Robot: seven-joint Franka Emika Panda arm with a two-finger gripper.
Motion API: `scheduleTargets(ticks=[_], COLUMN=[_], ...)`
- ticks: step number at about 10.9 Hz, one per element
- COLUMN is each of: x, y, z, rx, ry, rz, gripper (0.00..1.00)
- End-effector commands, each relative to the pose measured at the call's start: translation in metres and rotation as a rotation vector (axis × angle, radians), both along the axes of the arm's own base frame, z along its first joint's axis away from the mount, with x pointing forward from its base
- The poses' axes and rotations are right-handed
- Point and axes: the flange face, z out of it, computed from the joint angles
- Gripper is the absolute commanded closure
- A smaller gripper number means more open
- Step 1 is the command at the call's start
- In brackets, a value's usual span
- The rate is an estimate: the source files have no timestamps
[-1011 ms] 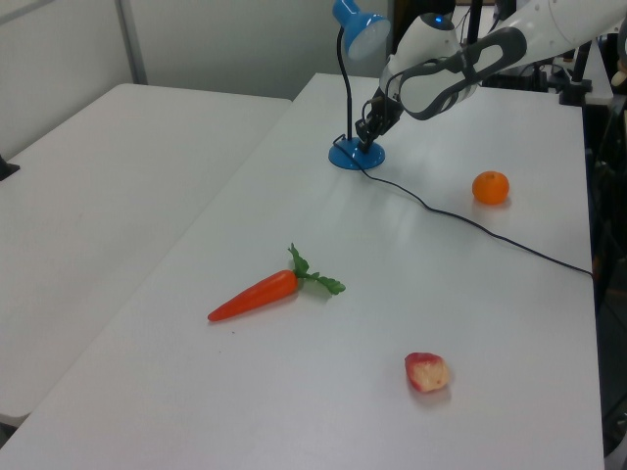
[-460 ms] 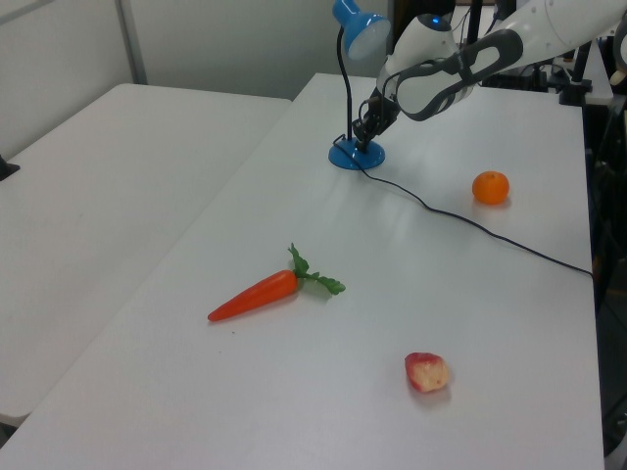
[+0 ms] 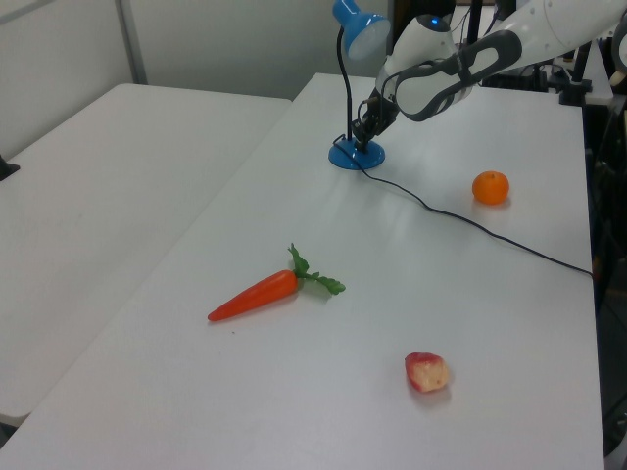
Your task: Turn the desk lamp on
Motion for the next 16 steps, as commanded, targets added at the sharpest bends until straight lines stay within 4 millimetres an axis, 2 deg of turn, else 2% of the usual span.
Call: scheduleTargets(ticks=[1, 4, 7, 12, 16], x=[0.004, 0.012, 0.013, 0.007, 0.002], y=[0.001, 0.000, -0.001, -0.006, -0.008], z=[-0.006, -0.017, -0.018, 0.015, 0.017], rx=[-0.008, -0.014, -0.015, -0.004, 0.013], ry=[-0.008, -0.018, -0.035, -0.064, -0.018], rz=[-0.013, -0.016, -0.028, -0.045, -0.048], gripper=[0.91, 0.93, 0.93, 0.93, 0.94])
